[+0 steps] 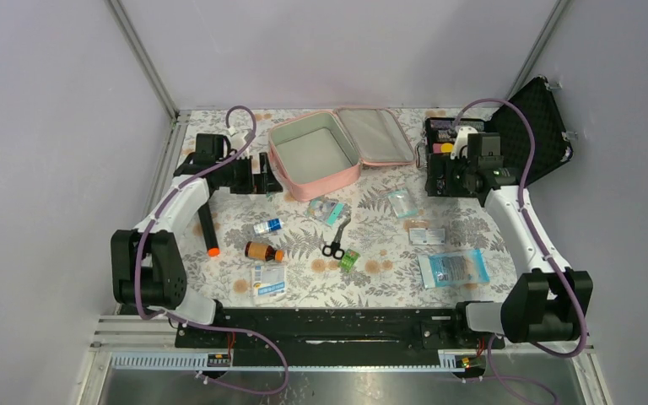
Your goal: Organize the medicine kit
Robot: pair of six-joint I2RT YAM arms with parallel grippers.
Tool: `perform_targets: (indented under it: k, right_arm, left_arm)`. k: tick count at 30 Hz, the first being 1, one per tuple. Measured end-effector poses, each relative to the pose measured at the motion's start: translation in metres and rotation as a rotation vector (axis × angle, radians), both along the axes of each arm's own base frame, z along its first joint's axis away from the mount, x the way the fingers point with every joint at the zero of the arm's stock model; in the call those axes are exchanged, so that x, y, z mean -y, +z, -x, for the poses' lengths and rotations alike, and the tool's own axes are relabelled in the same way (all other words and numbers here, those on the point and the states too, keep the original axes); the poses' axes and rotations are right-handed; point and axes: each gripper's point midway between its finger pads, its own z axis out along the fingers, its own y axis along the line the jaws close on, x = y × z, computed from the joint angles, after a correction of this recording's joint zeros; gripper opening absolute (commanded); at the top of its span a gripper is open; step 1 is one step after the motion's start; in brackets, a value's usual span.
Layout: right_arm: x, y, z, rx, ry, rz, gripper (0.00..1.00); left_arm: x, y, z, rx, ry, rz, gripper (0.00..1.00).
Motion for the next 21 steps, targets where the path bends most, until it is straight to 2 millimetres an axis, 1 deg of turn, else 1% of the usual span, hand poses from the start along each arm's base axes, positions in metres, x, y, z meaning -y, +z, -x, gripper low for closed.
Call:
perform_targets:
  k: [3,5,6,9,11,14,16,18,19,21]
  right_arm:
    - [-0.010,-0.008,-0.001,-0.020,0.081,-0.018,1.00]
    - [-0.017,-0.017,0.001,-0.048,0.144,-0.034,1.00]
    - [-0.020,-0.022,0.002,-0.066,0.172,-0.040,0.98]
    - [-0.026,-0.038,0.002,-0.126,0.237,-0.051,0.89]
    - [-0.028,-0.046,-0.003,-0.176,0.270,-0.053,0.86]
    - [-0.029,-0.050,-0.013,-0.217,0.310,-0.035,0.85]
    - [-0.027,-0.053,-0.014,-0.232,0.349,-0.007,0.85]
    - [-0.022,-0.059,-0.003,-0.263,0.392,0.041,0.85]
    - [-0.018,-0.063,0.004,-0.277,0.412,0.064,0.85]
    - [-0.011,-0.073,0.027,-0.328,0.456,0.102,0.85]
  left_arm:
    - [0.014,0.007,0.007,0.000,-0.061,0.055,0.99]
    - [0.029,0.012,0.015,0.014,-0.125,0.078,0.99]
    - [0.036,0.015,0.019,0.025,-0.159,0.081,0.99]
    - [0.062,0.025,0.031,0.083,-0.276,0.060,0.98]
    - [0.081,0.036,0.035,0.126,-0.348,0.044,0.97]
    - [0.102,0.044,0.041,0.152,-0.410,0.047,0.97]
    - [0.111,0.039,0.046,0.135,-0.438,0.048,0.96]
    - [0.118,0.029,0.051,0.109,-0.461,0.045,0.96]
    - [0.121,0.025,0.054,0.095,-0.470,0.043,0.96]
    - [0.125,0.014,0.058,0.062,-0.485,0.039,0.96]
